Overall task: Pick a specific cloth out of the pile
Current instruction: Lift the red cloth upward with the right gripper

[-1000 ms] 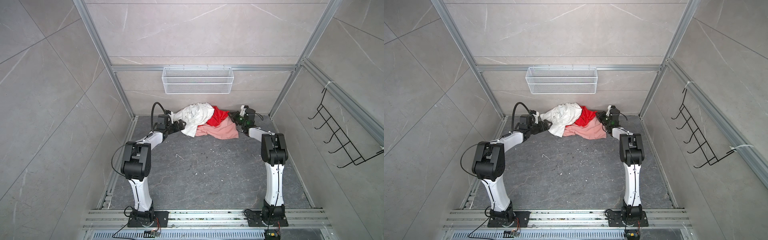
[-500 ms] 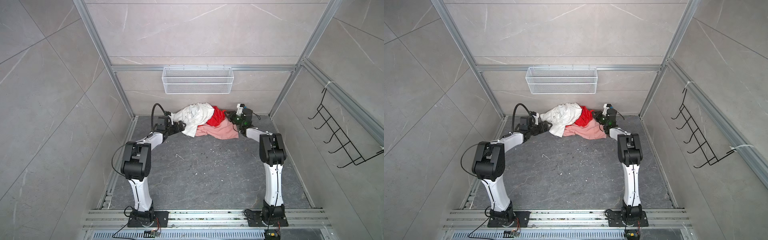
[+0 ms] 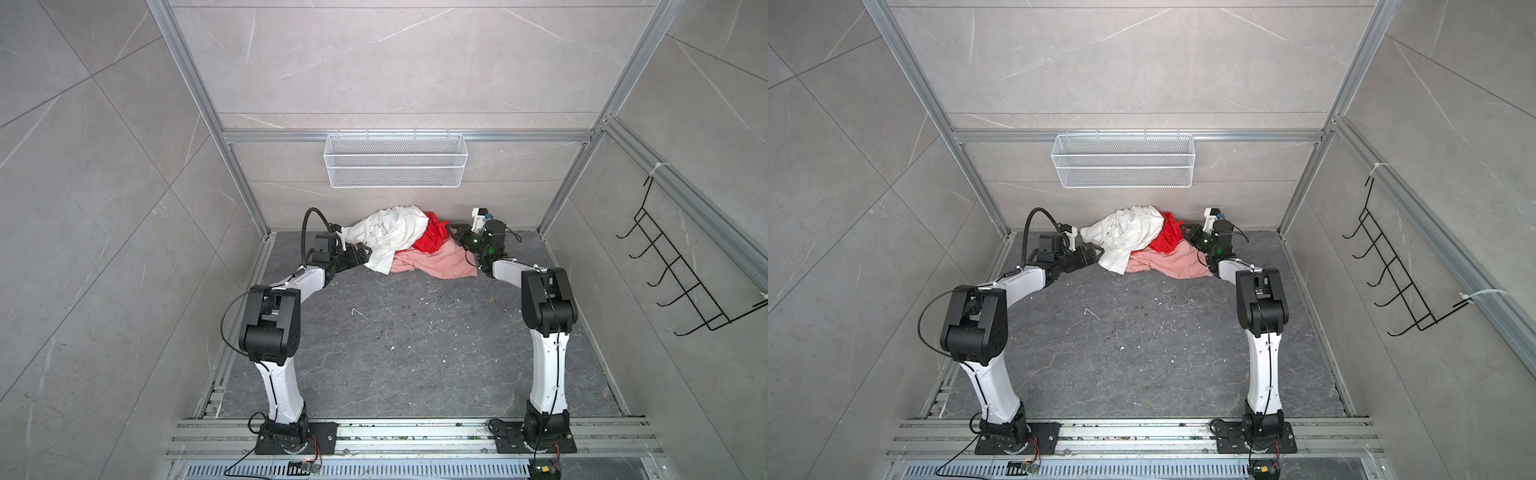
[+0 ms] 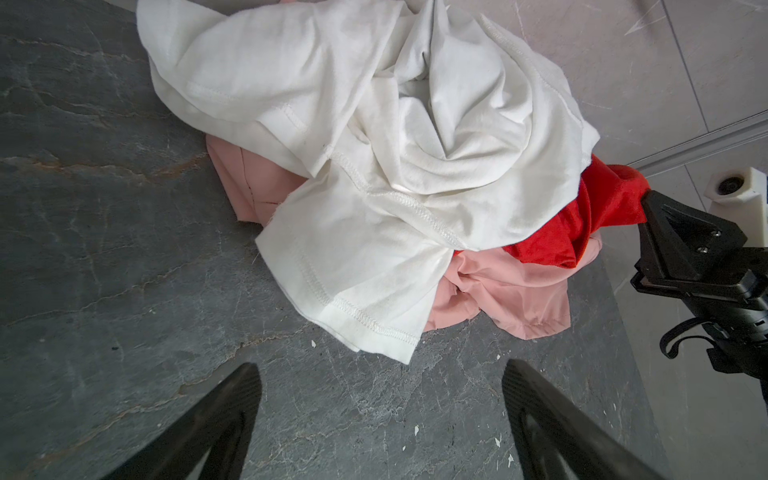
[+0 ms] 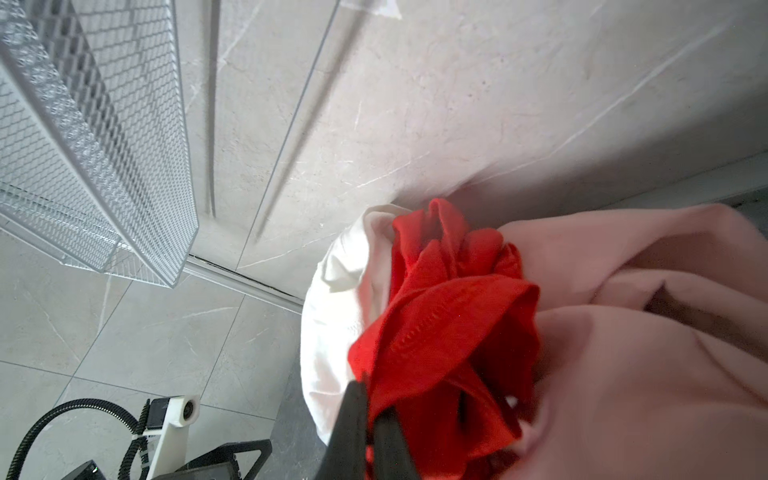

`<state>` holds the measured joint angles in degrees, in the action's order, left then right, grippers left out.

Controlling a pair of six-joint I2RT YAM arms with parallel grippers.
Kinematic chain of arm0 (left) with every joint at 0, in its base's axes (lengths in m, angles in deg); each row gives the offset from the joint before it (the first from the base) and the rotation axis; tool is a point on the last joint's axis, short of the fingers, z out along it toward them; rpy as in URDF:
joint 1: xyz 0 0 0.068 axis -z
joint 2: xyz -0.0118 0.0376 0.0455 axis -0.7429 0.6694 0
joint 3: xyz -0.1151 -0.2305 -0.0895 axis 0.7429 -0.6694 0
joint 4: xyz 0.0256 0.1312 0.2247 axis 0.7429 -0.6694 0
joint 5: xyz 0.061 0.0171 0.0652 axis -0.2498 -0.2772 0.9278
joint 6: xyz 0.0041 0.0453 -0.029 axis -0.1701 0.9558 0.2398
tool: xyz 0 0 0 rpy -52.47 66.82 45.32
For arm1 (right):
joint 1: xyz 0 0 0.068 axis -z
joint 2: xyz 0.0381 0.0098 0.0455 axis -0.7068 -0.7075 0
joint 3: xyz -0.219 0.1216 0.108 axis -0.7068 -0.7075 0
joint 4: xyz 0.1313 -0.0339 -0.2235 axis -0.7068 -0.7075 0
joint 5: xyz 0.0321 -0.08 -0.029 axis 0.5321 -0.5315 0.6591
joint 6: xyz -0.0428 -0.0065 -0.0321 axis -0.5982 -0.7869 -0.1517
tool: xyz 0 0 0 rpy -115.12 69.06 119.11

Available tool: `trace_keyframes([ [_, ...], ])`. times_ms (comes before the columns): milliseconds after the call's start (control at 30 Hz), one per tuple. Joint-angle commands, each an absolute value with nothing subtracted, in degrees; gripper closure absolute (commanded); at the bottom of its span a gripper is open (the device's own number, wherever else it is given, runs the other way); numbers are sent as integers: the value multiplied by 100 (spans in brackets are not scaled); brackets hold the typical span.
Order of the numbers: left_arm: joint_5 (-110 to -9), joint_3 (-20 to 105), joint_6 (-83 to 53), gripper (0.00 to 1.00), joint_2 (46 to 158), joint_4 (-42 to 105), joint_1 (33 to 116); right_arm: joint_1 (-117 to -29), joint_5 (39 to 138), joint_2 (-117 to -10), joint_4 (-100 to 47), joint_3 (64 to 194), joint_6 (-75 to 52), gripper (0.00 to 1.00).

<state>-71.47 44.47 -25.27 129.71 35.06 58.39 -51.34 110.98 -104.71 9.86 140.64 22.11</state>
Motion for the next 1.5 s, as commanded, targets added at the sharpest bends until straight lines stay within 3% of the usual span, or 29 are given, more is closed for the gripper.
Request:
trace_keyframes([
  [0, -7199, 4418, -2518, 6, 12601, 3619, 5861, -5205, 11156, -10077, 1165, 13905, 1991, 100],
  [1467, -7056, 4109, -2585, 6, 12341, 3785, 6164, -5496, 11139, -8934, 619, 13929, 1517, 100],
])
